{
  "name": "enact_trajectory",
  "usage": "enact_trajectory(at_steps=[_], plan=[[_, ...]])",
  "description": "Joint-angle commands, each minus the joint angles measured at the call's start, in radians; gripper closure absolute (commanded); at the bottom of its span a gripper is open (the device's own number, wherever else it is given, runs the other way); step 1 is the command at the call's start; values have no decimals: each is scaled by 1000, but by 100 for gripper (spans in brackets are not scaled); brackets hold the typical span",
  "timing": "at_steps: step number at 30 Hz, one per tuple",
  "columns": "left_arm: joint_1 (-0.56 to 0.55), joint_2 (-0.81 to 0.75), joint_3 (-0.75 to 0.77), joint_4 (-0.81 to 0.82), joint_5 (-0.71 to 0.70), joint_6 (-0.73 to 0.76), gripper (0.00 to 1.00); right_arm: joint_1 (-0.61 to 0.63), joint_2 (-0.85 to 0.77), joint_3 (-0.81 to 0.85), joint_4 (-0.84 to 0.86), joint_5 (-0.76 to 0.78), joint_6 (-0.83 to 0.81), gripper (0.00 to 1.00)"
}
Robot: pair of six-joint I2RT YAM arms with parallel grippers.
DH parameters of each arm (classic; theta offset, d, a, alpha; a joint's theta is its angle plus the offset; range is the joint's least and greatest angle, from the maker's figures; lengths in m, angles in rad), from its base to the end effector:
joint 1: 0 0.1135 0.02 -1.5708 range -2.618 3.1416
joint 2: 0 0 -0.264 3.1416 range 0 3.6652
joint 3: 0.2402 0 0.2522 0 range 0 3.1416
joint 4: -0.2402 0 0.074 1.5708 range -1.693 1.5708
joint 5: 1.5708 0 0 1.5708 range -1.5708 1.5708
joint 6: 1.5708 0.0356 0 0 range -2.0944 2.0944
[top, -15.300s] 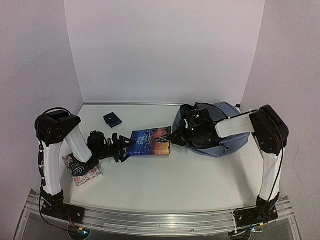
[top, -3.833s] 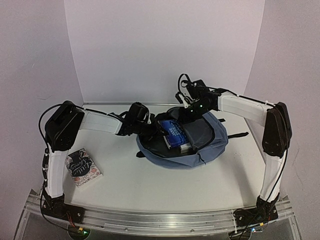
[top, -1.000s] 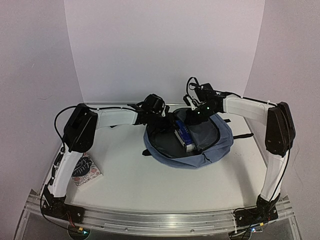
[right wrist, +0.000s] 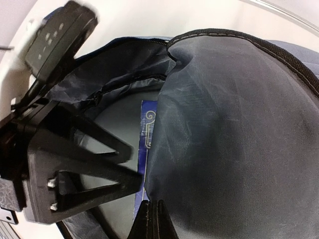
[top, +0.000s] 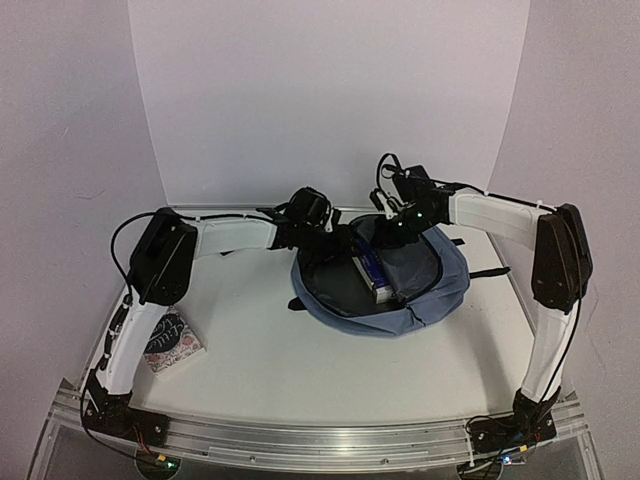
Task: Pack the student bag
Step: Place the book in the student bag, then move the book to the center of the board.
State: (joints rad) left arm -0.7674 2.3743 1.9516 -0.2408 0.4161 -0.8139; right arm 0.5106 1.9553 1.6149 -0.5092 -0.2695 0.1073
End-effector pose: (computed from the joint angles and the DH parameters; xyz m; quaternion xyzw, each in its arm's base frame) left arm 0.3801 -0.3866 0.1854 0.0701 0.8813 -0.4354 0.1696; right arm 0.3805 0.2240 0.2516 -0.2321 0.8989 0.2261 0.2949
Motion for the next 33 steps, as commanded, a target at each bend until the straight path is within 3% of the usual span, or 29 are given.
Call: enact_trajectory(at_steps=[1,6,12,15,17,26,33], plan=[[-4,-232,-166,-34,-141,53,36,-11,2,-17,14,47,-29,100],[8,-414,-321,-114,-276,54,15,-16,15,-24,15,41,-34,96],[92,-591,-549,-140,-353,-29,1,-16,-8,-34,14,21,-42,59],[140,-683,-676,-160,-398,-68,0,-16,-30,-40,14,3,-46,37],[163,-732,-716,-225,-477,-103,0,-16,-39,-43,14,-5,-47,29],[200,-906,-891,-497,-692,-351,0,-15,-45,-50,14,-21,-46,10],[250,-988,-1029,-594,-714,-529,0,-15,-38,-44,14,-27,-44,8]])
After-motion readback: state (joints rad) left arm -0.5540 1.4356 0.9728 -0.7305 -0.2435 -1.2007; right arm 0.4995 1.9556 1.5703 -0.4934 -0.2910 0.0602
